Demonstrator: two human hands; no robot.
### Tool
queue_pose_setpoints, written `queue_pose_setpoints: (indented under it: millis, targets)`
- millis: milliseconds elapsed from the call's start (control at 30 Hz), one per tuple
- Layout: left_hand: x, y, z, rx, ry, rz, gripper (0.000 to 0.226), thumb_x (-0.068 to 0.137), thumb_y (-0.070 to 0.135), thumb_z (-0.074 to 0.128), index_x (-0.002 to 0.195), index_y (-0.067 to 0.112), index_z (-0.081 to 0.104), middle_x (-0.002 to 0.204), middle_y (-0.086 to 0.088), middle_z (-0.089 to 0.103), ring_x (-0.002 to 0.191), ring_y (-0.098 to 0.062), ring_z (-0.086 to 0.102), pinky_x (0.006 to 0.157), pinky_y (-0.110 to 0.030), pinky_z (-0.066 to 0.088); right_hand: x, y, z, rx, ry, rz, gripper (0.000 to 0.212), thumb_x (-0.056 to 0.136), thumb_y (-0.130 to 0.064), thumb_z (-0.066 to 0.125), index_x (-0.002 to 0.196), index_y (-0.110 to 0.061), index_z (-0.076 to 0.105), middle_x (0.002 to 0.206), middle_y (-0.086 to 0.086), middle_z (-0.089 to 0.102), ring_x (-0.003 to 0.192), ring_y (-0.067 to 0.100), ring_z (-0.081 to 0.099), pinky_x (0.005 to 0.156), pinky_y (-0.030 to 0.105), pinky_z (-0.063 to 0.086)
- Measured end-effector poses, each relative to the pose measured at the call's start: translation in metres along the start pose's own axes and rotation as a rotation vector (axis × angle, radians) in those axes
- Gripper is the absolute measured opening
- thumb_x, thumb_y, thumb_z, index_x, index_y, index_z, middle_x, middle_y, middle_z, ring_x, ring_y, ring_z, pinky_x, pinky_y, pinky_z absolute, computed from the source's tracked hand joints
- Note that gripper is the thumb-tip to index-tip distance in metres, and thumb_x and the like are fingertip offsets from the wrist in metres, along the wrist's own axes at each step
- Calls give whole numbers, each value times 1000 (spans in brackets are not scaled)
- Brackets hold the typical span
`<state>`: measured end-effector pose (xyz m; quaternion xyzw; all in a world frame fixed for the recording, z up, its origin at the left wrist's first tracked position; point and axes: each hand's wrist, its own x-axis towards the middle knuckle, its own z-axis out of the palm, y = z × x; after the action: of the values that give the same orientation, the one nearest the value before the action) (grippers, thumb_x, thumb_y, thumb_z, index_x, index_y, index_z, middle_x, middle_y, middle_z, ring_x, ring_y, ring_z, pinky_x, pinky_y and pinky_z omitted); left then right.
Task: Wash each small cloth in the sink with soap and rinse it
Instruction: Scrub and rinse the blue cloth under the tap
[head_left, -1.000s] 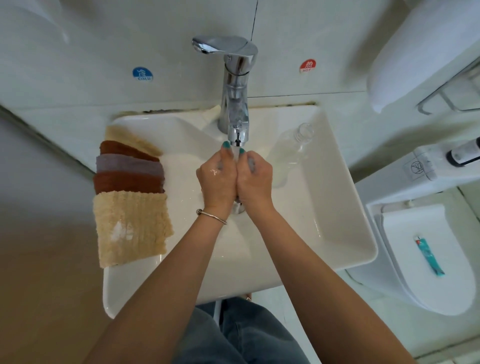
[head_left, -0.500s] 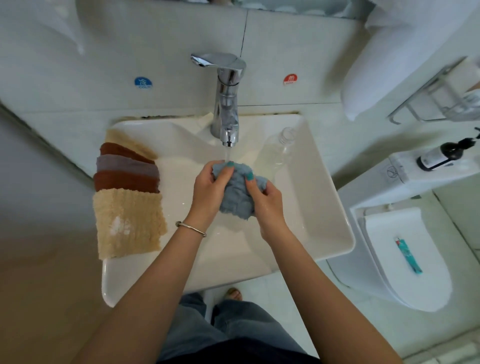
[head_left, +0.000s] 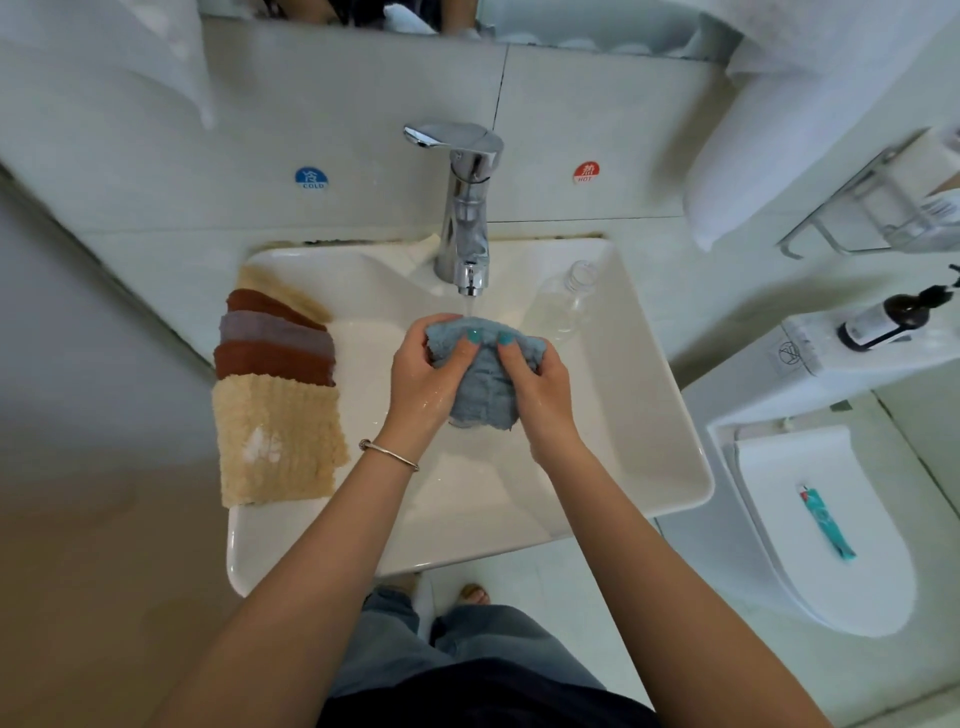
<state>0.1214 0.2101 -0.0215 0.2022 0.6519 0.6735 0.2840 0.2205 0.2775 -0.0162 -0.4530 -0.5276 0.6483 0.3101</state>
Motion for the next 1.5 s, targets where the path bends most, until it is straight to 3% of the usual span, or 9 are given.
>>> queue_pose_setpoints:
  millis: [167,333,467,700,900,967,1200,1433,1500]
  targets:
    - [12,-5,-24,-78,205,-70,20,90,20,67,107,21,57,102,3,65,96,-14,65,80,-27,55,5,-4,36,-73,-167,24,19,91,-14,67,106,-8,57,91,0,66,78,6,65,70,21,57]
    - [18,2,-3,-4,62,-107,22,90,19,67,110,15,56,98,3,65,89,-12,64,72,-19,54,9,-5,18,-35,-35,-5,15,94,-13,62,108,-8,57,93,2,67,82,11,67,73,25,58]
    - [9,2,10,-9,-98,-129,23,88,21,71,107,18,58,98,2,67,89,-12,65,77,-26,56,1,3,-9,15,40,-7,16,96,-16,60,109,-8,56,97,7,67,89,17,68,77,30,59]
    - [11,1,-36,-170,110,-54,16,90,14,66,103,19,58,98,3,66,86,-5,65,70,-18,53,-5,3,41,-42,-113,-81,17,95,-15,62,109,-8,56,96,1,65,85,8,65,82,30,56]
    - [8,2,-13,-99,-203,-130,21,92,8,62,108,18,55,101,2,64,86,-3,64,74,-17,53,0,10,12,76,34,-6,12,98,-18,58,108,-12,56,101,7,67,95,21,67,88,43,57]
    - [7,2,-12,-57,-215,-106,21,91,8,63,107,19,55,100,3,64,88,-5,63,78,-18,53,0,13,5,91,34,9,14,98,-19,57,109,-10,56,101,7,67,96,21,66,90,44,56]
    - [9,-2,-52,-111,25,-53,21,94,11,60,114,14,52,104,0,63,90,-6,63,73,-19,54,-5,5,47,-14,-149,-10,18,95,-16,62,110,-8,59,97,2,68,85,10,67,77,29,58]
    - [0,-8,-3,-43,-139,-115,28,92,11,64,118,12,53,110,-6,63,98,-15,61,84,-23,54,1,7,-6,10,-7,17,18,98,-16,56,113,-6,57,95,0,67,79,3,68,70,22,56]
    - [-2,-6,-4,-42,-152,-129,29,91,11,65,118,12,54,110,-6,63,95,-12,62,81,-21,54,1,8,-8,9,-8,22,17,99,-16,56,112,-6,58,95,1,67,79,2,67,70,21,56]
